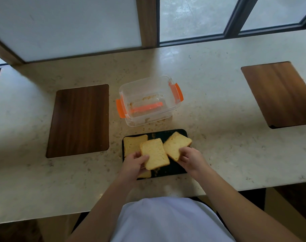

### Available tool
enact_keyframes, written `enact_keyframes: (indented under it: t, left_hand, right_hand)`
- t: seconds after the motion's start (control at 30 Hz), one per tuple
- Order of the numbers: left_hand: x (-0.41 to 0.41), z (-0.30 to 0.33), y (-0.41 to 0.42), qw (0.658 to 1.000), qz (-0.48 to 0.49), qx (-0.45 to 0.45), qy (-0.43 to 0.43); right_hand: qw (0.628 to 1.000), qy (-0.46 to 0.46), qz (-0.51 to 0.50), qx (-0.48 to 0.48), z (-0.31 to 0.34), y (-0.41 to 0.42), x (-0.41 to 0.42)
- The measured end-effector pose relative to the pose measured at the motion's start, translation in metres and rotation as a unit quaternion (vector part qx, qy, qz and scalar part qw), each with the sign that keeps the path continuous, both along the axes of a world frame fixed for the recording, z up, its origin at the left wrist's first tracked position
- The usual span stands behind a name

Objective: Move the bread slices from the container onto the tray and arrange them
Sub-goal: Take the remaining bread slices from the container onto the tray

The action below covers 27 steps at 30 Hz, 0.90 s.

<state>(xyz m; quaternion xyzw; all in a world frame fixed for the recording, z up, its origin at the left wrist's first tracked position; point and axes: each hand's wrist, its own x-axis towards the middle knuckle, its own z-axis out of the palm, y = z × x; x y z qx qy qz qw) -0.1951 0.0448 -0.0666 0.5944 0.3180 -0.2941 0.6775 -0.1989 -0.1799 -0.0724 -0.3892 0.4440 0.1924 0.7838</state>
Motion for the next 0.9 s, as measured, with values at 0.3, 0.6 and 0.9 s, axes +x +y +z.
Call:
enact_keyframes:
  t: [0.3,0.6,0.9]
  left_hand:
    - [0.009,0.009,0.014,0.999,0.036,-0.008,-0.010]
    - [0.015,0.012,0.013,0.998,0.048,-0.044,0.008]
    - [0.013,0.008,0.010,0.998,0.036,-0.047,0.016]
  right_hand:
    - [0.995,0.026,-0.008,-0.100,-0.002,0.017,0.003]
    - [0.991,0.050,-0.122,0.004,-0.004,0.025,0.002]
    - [0.991,0.088,-0.096,0.024,0.002,0.022,0.007]
